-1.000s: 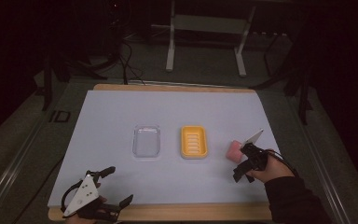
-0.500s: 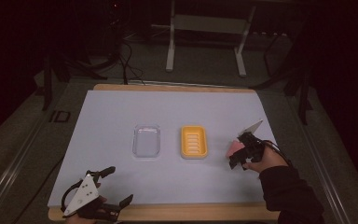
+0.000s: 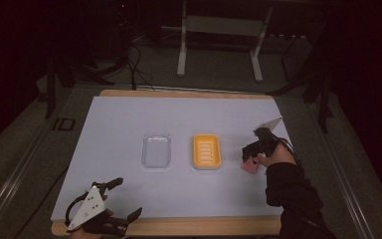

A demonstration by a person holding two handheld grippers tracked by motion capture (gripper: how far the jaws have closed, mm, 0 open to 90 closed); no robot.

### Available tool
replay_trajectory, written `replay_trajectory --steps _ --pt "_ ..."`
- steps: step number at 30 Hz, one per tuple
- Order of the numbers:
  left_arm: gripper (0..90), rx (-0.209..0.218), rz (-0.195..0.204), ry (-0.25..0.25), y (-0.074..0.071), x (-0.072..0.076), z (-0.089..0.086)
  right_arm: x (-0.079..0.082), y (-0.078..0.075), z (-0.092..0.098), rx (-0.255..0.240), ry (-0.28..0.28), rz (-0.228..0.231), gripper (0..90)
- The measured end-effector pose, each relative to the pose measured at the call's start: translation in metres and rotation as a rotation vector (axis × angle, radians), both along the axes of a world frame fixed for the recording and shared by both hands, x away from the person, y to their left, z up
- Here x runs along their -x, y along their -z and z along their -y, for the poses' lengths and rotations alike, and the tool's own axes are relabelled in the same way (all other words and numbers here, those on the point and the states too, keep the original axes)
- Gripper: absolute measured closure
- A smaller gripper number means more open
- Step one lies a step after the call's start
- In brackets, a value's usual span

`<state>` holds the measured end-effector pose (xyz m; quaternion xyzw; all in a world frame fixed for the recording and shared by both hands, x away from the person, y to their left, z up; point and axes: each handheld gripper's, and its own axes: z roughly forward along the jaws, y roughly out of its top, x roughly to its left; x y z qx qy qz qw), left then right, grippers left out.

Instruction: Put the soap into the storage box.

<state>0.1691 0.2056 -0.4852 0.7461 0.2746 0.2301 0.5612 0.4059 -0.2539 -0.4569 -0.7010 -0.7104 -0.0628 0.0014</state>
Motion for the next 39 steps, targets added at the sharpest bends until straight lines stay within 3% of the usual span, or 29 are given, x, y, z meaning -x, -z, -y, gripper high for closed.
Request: replay_trajectory --steps 3,6,10,13,23,30,39 --pt "0.2 0.001 0.000 0.001 0.000 0.000 0.000 -0.006 0.006 -0.003 0.017 0.034 -0.011 18.3" --pt "0.2 0.000 0.001 0.003 0.000 0.000 0.000 -0.012 0.011 -0.006 0.078 0.076 -0.002 19.2" --pt "0.2 -0.001 0.000 0.005 0.000 0.000 0.000 -0.016 0.015 -0.009 0.031 0.139 0.004 21.3" --pt "0.2 -0.001 0.000 0.007 0.000 0.000 0.000 -0.019 0.015 -0.011 0.045 0.163 0.023 22.7" --pt "0.2 -0.004 0.001 0.013 0.000 0.001 0.001 -0.020 0.018 -0.012 0.116 0.152 0.017 26.6" --pt "0.2 -0.005 0.000 0.012 0.000 0.001 0.001 -0.019 0.029 -0.013 0.136 0.120 -0.044 29.0" --pt "0.2 -0.007 -0.001 0.014 0.000 0.000 0.001 -0.019 0.031 -0.016 0.179 0.055 -0.013 36.6"
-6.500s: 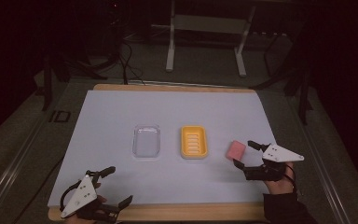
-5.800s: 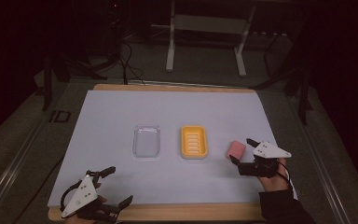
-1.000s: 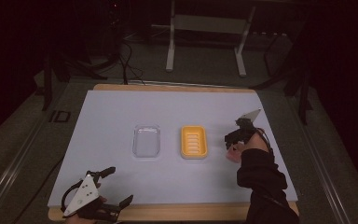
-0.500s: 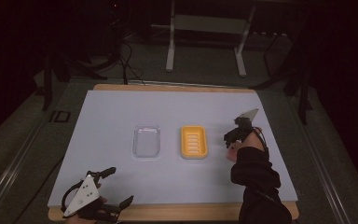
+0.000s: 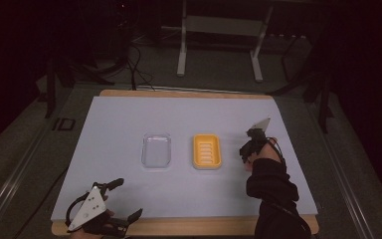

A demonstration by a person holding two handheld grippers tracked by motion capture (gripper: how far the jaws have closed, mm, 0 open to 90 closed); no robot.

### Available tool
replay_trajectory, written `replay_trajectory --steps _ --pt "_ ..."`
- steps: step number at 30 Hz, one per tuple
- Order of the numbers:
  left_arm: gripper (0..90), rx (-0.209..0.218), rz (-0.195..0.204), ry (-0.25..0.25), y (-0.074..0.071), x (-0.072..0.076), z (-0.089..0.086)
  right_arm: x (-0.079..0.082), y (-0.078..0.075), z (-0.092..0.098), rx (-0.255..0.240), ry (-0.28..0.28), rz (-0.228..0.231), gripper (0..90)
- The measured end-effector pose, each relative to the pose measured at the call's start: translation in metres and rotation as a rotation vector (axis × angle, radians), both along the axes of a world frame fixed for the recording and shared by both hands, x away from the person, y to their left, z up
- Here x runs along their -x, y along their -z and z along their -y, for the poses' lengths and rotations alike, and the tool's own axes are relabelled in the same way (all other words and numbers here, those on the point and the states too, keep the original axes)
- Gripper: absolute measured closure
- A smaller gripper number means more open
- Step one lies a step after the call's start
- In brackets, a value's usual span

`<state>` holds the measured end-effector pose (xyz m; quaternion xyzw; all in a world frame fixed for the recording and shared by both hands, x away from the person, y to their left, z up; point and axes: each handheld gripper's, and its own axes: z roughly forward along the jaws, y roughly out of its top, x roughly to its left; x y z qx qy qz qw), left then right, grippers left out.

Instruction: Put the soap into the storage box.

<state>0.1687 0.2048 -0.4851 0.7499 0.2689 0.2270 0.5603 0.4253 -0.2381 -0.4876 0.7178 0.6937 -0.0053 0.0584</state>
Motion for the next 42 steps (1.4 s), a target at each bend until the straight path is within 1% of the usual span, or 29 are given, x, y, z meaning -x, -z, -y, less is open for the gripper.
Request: replay_trajectory --steps 3,4,5,6,8,9,10,13,14,17,18,21,25,32,35,36,38,40,42 --pt "0.2 0.002 -0.001 0.000 0.000 0.000 0.000 0.000 0.000 0.000 0.011 -0.007 -0.003 36.8" --pt "0.2 0.002 -0.001 0.000 0.000 0.000 0.000 0.000 -0.001 0.000 0.007 -0.024 -0.008 37.2" --pt "0.2 0.001 -0.002 0.000 0.000 0.000 0.000 0.000 -0.002 -0.001 0.018 -0.044 -0.008 37.2" --pt "0.2 0.001 -0.002 0.000 0.000 0.000 0.000 0.000 -0.003 -0.002 0.038 -0.050 -0.001 37.3" --pt "0.2 0.001 -0.002 0.000 0.000 0.000 0.000 0.000 -0.004 -0.002 0.044 -0.047 0.000 37.3" --pt "0.2 0.001 -0.003 0.000 0.000 0.000 0.000 0.000 -0.008 -0.001 0.014 -0.055 0.005 37.4" --pt "0.2 0.002 -0.004 0.000 0.000 0.000 0.001 0.000 -0.011 -0.001 -0.005 -0.048 0.006 37.4" --pt "0.2 0.000 -0.003 0.001 0.000 0.000 0.001 -0.001 -0.020 -0.002 0.012 -0.056 0.019 37.4" --pt "0.2 0.000 -0.002 0.001 0.000 0.000 0.001 -0.002 -0.023 -0.002 0.009 -0.048 0.025 37.4" --pt "0.2 0.001 -0.003 -0.002 0.000 0.000 0.001 -0.003 -0.031 -0.004 0.003 -0.053 0.023 37.4" --pt "0.2 0.001 -0.003 -0.001 0.000 0.000 0.001 -0.004 -0.033 -0.004 0.006 -0.057 0.027 37.4" --pt "0.2 -0.001 -0.002 -0.001 0.000 0.000 0.001 -0.005 -0.037 -0.007 0.006 -0.059 0.018 37.4" --pt "0.2 -0.001 -0.002 -0.002 0.000 0.000 0.001 -0.006 -0.041 -0.010 0.009 -0.066 0.017 37.4" --pt "0.2 -0.001 -0.002 -0.002 0.000 0.000 0.001 -0.007 -0.050 -0.024 -0.010 -0.082 0.019 37.5" --pt "0.2 0.001 -0.001 -0.002 0.000 -0.001 0.001 -0.008 -0.054 -0.028 -0.003 -0.094 0.014 37.5" --pt "0.2 0.000 -0.001 -0.002 0.000 0.000 0.001 -0.008 -0.055 -0.030 -0.010 -0.094 0.020 37.5" --pt "0.2 0.001 0.000 -0.001 0.000 0.000 0.001 -0.008 -0.059 -0.035 -0.008 -0.108 0.019 37.5" --pt "0.2 0.001 0.000 -0.003 0.000 0.000 0.001 -0.007 -0.063 -0.042 -0.028 -0.121 0.033 37.4" --pt "0.2 0.000 0.000 -0.002 0.000 0.000 0.001 -0.007 -0.068 -0.048 -0.017 -0.130 0.037 37.5"
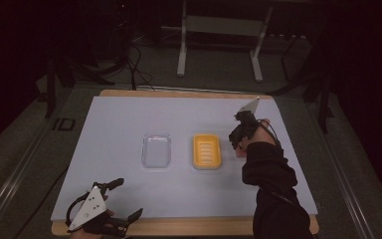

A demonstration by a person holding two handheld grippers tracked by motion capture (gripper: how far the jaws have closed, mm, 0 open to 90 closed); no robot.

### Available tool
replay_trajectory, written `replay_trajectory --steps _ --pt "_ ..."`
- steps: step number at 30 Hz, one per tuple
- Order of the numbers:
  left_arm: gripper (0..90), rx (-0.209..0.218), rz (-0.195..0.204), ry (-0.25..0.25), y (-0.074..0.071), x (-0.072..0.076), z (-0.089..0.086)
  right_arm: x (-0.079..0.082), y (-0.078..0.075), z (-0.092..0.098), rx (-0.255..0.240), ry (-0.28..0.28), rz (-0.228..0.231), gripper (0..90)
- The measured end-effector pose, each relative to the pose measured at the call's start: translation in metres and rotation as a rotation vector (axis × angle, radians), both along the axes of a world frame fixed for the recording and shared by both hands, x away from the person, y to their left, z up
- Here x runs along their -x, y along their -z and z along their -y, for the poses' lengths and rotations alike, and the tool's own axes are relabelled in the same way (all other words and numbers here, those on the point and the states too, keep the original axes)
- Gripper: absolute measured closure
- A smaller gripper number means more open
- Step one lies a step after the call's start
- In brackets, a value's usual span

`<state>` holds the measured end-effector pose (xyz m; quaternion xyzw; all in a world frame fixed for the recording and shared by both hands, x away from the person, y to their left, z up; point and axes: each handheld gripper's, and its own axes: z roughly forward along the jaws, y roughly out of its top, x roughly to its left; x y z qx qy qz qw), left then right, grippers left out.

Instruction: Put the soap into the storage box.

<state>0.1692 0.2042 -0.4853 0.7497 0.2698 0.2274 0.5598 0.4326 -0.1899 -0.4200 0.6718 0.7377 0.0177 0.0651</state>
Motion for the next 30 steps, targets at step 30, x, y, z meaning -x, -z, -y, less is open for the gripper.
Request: replay_trajectory --steps 30 --pt "0.2 -0.003 0.007 0.012 -0.001 0.001 0.000 0.001 0.028 -0.092 -0.085 -0.116 0.003 37.5"
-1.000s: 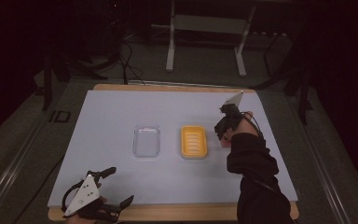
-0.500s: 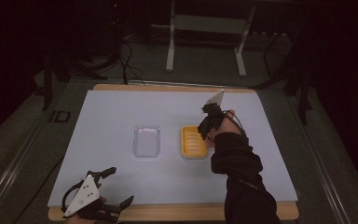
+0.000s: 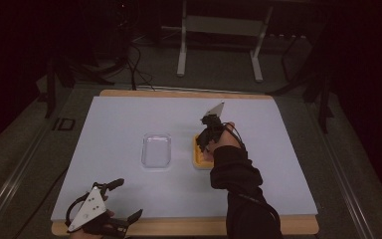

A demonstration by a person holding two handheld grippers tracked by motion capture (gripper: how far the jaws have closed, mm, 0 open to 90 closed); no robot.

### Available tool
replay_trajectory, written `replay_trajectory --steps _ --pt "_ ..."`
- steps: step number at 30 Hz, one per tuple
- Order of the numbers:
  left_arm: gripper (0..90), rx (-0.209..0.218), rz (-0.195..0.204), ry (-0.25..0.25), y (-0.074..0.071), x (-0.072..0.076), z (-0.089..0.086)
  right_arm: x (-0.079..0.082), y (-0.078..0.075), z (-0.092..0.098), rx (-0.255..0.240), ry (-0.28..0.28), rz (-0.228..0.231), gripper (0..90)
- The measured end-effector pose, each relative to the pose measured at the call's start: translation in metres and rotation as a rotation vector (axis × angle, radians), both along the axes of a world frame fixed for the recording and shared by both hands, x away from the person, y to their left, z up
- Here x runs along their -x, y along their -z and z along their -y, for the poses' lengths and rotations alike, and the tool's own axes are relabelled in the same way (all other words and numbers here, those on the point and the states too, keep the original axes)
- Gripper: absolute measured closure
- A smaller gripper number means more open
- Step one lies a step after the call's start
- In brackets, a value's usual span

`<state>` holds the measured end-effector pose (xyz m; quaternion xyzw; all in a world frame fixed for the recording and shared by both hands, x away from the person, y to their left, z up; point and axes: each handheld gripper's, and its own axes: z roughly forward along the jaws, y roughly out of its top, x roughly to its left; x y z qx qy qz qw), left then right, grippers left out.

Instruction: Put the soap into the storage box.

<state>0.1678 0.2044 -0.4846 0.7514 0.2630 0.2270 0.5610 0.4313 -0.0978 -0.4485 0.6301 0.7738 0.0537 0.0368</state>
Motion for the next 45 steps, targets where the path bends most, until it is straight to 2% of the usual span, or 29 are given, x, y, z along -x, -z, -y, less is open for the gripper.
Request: replay_trajectory --steps 6,13,15,20,24,29,31,36,40,42,45 --pt "0.2 -0.001 -0.003 0.004 0.000 0.000 0.000 -0.003 0.013 -0.006 -0.030 0.008 0.006 37.5" --pt "0.2 0.003 -0.002 0.005 0.000 0.000 0.000 -0.005 0.028 -0.006 -0.018 0.031 -0.004 37.4" --pt "0.2 0.003 -0.002 0.006 0.000 0.000 0.000 -0.005 0.028 -0.006 -0.014 0.037 0.009 37.5" --pt "0.2 0.002 -0.003 0.006 0.000 0.000 0.000 -0.005 0.029 -0.005 -0.017 0.039 0.007 37.3" --pt "0.2 0.003 -0.003 0.005 0.000 0.000 0.000 -0.006 0.026 -0.004 -0.043 0.035 0.016 35.1" --pt "0.2 0.001 -0.007 0.006 0.000 0.000 0.000 -0.005 0.013 -0.003 -0.028 -0.002 0.039 34.0" --pt "0.2 0.000 -0.005 0.006 0.000 0.000 0.000 -0.005 0.008 -0.002 -0.036 -0.015 0.049 32.8" --pt "0.2 0.001 -0.005 0.005 0.000 0.000 0.000 -0.001 0.002 -0.001 -0.022 -0.100 0.058 29.4" --pt "0.2 0.001 -0.007 0.004 0.000 -0.001 0.000 0.002 0.001 0.008 -0.025 -0.159 0.080 27.6" --pt "0.2 0.002 -0.009 0.005 0.001 -0.001 0.000 0.004 0.001 0.013 -0.040 -0.169 0.088 23.7" --pt "0.2 0.001 -0.009 0.005 0.001 -0.001 0.001 0.007 0.003 0.020 -0.090 -0.211 0.093 12.5"
